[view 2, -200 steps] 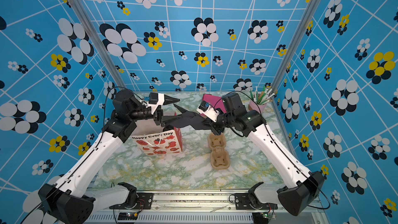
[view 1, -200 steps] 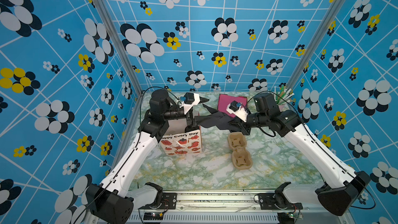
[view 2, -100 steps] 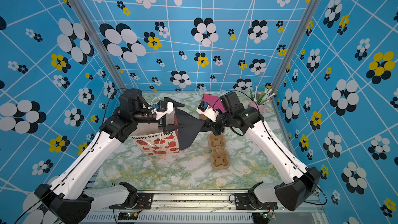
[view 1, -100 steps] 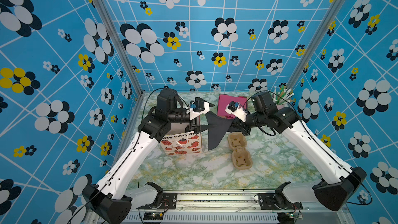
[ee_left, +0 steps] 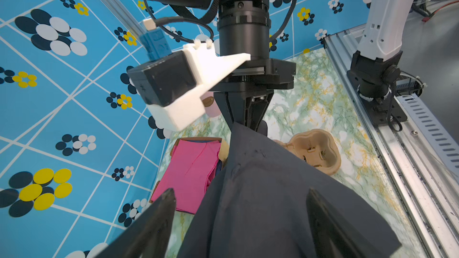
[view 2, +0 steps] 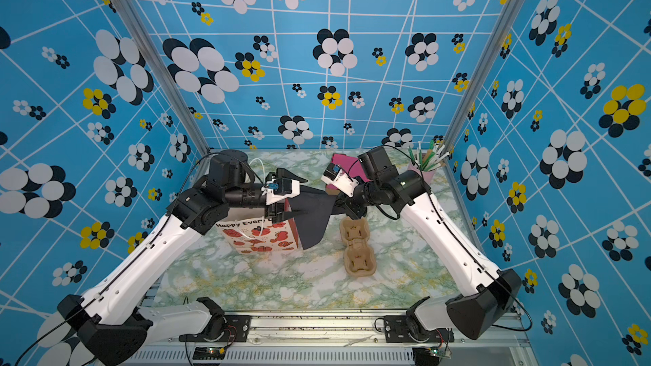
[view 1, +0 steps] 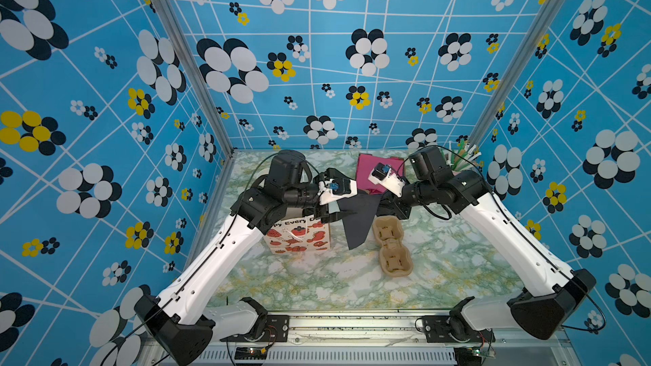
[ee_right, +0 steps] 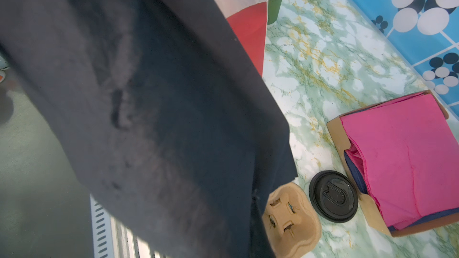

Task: Pack a coffee takeout order
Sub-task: Place the napkin in the takeout bag.

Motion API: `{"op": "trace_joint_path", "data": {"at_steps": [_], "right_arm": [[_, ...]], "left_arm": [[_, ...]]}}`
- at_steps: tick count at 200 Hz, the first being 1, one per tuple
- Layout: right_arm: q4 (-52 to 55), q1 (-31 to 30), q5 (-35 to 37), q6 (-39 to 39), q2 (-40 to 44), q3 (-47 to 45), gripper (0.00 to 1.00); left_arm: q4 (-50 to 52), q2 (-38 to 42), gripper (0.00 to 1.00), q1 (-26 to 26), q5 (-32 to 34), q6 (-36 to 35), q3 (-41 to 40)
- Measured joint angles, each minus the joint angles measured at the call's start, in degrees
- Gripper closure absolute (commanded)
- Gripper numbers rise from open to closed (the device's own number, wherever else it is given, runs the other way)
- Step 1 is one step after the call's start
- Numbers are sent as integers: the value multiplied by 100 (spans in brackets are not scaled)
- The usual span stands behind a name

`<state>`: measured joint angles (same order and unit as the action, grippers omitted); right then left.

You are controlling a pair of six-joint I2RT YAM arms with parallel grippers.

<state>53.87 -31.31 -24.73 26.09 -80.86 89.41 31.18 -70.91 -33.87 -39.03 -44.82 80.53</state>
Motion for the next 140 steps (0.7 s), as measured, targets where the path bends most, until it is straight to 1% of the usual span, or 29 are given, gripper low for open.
{"op": "trace_joint_path", "data": {"at_steps": [24, 56, 110, 140], "right_arm": [[155, 0, 136, -31, -125, 136, 100], [278, 0, 330, -118, -254, 374, 100], [533, 37, 483, -170, -365, 640, 100], [581, 37, 481, -170, -369, 645, 100]], "left_arm": [[201, 0, 16, -186, 365, -186, 9], [197, 52, 15, -245, 732, -317, -31], [33, 586, 15, -485, 1519, -881, -586], [-118, 767, 15, -522, 1853, -1224, -776]]}}
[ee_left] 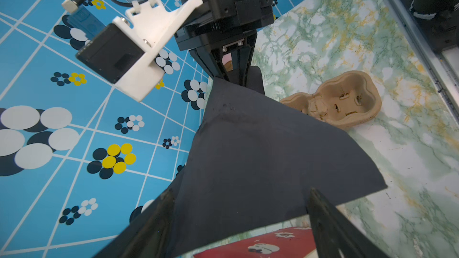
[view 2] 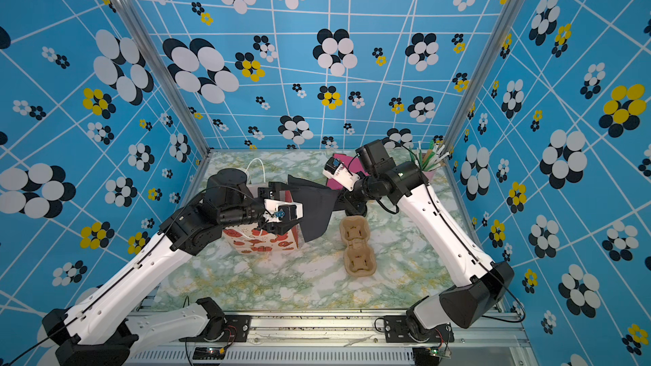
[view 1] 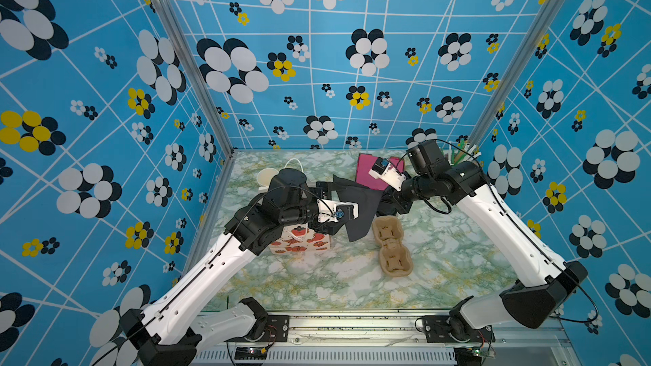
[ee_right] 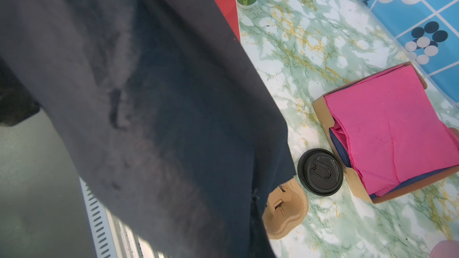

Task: Pack a coffee takeout order
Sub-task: Place the napkin in the takeout bag.

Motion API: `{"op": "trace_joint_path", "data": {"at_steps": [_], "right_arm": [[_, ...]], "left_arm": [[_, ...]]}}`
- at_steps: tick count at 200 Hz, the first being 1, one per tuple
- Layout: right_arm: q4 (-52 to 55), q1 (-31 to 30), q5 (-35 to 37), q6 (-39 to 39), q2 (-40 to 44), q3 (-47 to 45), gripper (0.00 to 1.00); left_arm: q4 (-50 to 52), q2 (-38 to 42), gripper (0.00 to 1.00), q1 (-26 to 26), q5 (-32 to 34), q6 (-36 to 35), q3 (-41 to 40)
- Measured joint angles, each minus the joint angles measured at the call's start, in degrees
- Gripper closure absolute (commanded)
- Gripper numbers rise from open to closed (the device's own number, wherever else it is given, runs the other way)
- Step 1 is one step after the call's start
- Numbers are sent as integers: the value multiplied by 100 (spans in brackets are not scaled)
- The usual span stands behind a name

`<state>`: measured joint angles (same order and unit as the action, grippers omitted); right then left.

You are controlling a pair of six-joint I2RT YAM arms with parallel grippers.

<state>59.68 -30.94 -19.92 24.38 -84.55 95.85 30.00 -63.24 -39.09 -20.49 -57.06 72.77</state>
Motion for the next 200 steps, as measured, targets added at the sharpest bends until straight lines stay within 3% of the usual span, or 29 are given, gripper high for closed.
{"op": "trace_joint_path", "data": {"at_steps": [54, 131, 200], "right_arm": [[17, 0, -2, 2, 0, 0, 100], [153, 0, 70, 28, -81, -2, 100], [153, 0, 140, 44, -131, -2, 100]], "left_arm": [[-173, 4, 16, -157, 546, -544, -129], [-170, 136, 8, -162, 1075, -1207, -155], [-70, 122, 20, -192, 1099, -1523, -155]]}}
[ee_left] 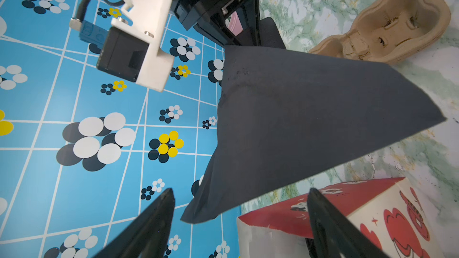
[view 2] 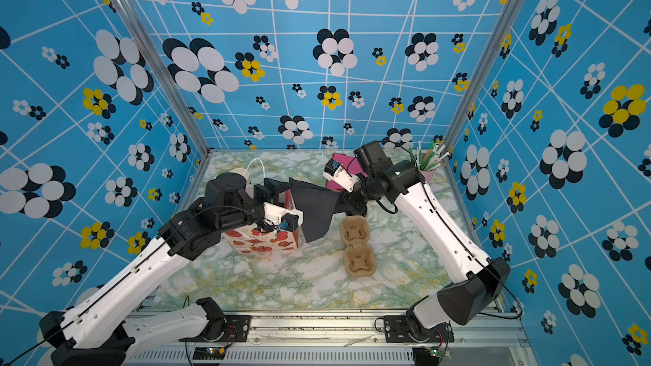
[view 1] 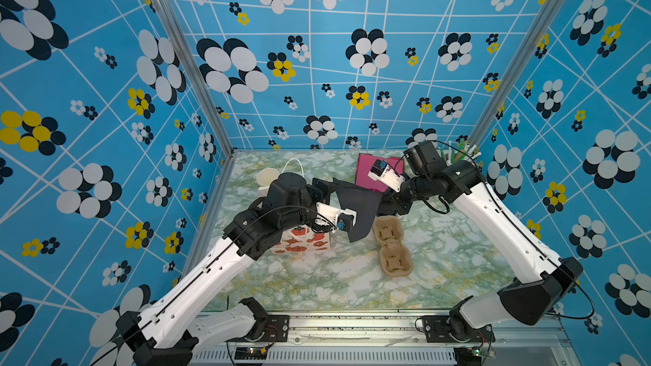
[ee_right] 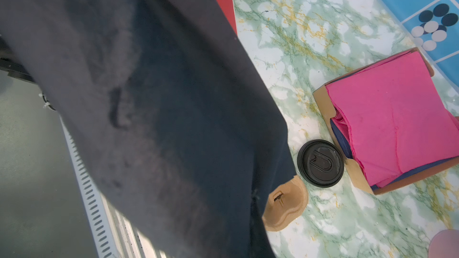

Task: Pack a coffee takeout order
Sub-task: Place the napkin in the takeout bag.

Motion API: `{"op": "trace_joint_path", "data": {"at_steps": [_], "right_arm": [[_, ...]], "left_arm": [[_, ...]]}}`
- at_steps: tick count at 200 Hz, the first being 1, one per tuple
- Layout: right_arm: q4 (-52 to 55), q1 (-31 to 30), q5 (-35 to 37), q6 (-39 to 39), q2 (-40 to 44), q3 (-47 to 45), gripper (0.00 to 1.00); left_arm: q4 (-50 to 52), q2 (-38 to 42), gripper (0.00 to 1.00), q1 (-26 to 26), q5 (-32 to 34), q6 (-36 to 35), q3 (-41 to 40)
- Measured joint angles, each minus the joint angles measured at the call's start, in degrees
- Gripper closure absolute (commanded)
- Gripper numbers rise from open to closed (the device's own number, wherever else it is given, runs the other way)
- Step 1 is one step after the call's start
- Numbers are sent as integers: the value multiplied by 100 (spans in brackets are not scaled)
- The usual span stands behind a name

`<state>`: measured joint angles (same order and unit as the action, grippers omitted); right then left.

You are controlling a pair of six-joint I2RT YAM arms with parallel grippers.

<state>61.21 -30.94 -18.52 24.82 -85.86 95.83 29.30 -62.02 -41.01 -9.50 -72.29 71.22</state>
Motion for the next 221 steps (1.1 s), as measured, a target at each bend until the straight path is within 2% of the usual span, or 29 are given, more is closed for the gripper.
{"op": "trace_joint_path", "data": {"at_steps": [38, 76, 89, 126, 160, 221], "right_arm": [[0, 0, -4, 0, -74, 0, 100], [42, 0, -17, 0, -186, 0, 100], [66, 0, -15, 0, -186, 0, 100], [122, 0, -9, 0, -186, 0, 100], [122, 2, -7, 4, -186, -2, 100], [-48, -7, -267, 105, -184, -61, 100]], "left_arm": [[-127, -33, 34, -177, 4, -109, -142], [-280, -184, 55, -289, 50, -188, -177], [-382, -195, 70, -289, 72, -179, -245], [-669, -192, 100, -249, 129, 20, -328], [-905, -170, 100, -22, -7, 282, -326], [-1091, -140, 100, 658, -1021, 1054, -326]]}}
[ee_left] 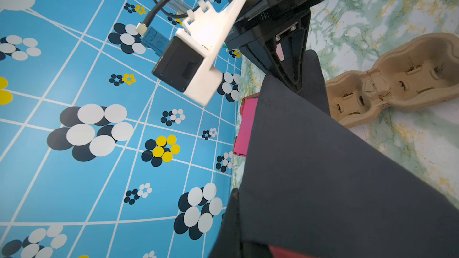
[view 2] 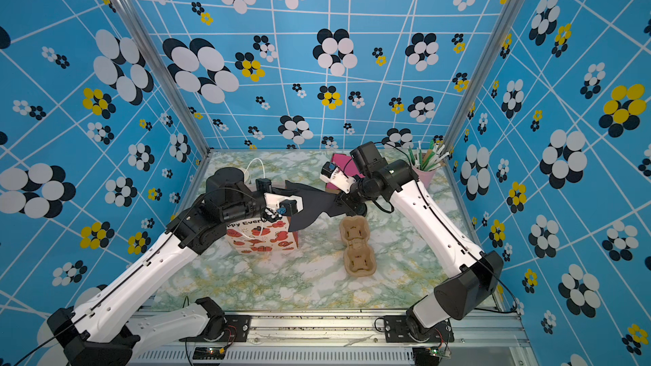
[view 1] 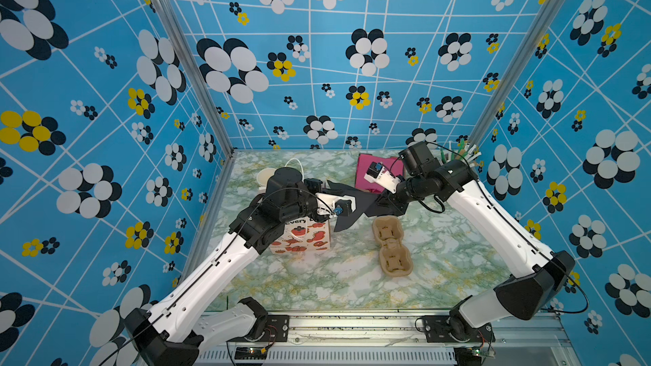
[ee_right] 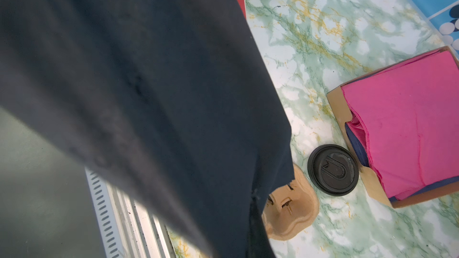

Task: Pack a coffee takeout order
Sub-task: Place the napkin in the takeout bag.

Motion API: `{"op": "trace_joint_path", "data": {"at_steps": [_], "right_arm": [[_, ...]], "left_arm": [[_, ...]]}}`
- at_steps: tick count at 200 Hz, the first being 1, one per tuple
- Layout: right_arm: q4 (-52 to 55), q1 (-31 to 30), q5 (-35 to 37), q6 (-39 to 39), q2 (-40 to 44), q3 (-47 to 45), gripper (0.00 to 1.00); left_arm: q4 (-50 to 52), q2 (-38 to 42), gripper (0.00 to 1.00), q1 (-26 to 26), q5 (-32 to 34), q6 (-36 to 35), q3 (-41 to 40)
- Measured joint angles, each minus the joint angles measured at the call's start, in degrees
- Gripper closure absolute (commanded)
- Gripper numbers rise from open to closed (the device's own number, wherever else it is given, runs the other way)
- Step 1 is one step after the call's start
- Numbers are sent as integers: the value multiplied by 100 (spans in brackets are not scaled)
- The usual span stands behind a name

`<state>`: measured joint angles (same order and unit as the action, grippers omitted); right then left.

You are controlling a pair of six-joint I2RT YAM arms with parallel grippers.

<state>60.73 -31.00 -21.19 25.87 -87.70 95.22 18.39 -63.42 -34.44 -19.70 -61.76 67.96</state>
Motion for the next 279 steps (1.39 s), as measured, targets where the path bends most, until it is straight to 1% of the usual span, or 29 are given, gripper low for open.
{"op": "trace_joint_path", "data": {"at_steps": [9, 21, 31, 42, 53, 62, 66, 68, 70, 85, 100, 111, 130, 142, 153, 181, 196, 237, 279], "right_arm": [[-13, 0, -44, 17, 2, -4, 100], [-55, 0, -94, 35, 22, -15, 100], [-114, 0, -144, 50, 46, -35, 100], [-103, 4, -94, 50, 83, -55, 100], [-68, 42, -9, 50, 122, -85, 100], [-39, 59, 48, 50, 138, -90, 100], [-26, 63, 83, 50, 142, -90, 100], [-24, 63, 105, 50, 146, -90, 100], [-20, 66, 114, 48, 149, -90, 100], [35, 66, 256, 48, 166, -90, 100], [109, 66, 455, 44, 170, -79, 100], [227, 66, 623, 31, 160, -26, 100], [463, 66, 927, 2, 70, 201, 100], [570, 66, 1097, -37, -13, 358, 100], [667, 66, 1222, -87, -90, 472, 100], [866, 66, 1414, -212, -256, 656, 100], [949, 66, 1471, -264, -323, 713, 100], [1040, 66, 1491, -302, -361, 739, 100], [1054, 66, 1443, -302, -313, 739, 100]], "left_arm": [[-20, 0, 100, 81, -133, 96, 0], [-48, 0, 95, 186, -302, 203, 0], [-68, 0, 84, 289, -450, 299, -2], [-90, 15, 77, 415, -551, 391, -2], [-107, 63, 65, 601, -629, 509, -2], [-151, 101, 59, 723, -697, 579, 0], [-166, 116, 58, 767, -741, 619, 2], [-177, 122, 53, 785, -765, 616, 2], [-173, 127, 51, 800, -780, 673, 2], [-205, 153, 38, 909, -953, 774, 4], [-203, 162, 22, 999, -1174, 855, 13], [-190, 164, 12, 1045, -1370, 964, 31], [-195, 164, 1, 1051, -1770, 1154, 50], [-205, 164, 1, 1014, -1969, 1294, 55], [-212, 164, 1, 920, -2004, 1384, 55], [-210, 138, 1, 313, -1801, 1377, 55], [-212, 74, 1, 116, -1698, 1381, 55], [-210, -350, 1, -48, -1322, 1375, 57], [-146, -780, 0, -129, -1163, 1373, 162]]}}
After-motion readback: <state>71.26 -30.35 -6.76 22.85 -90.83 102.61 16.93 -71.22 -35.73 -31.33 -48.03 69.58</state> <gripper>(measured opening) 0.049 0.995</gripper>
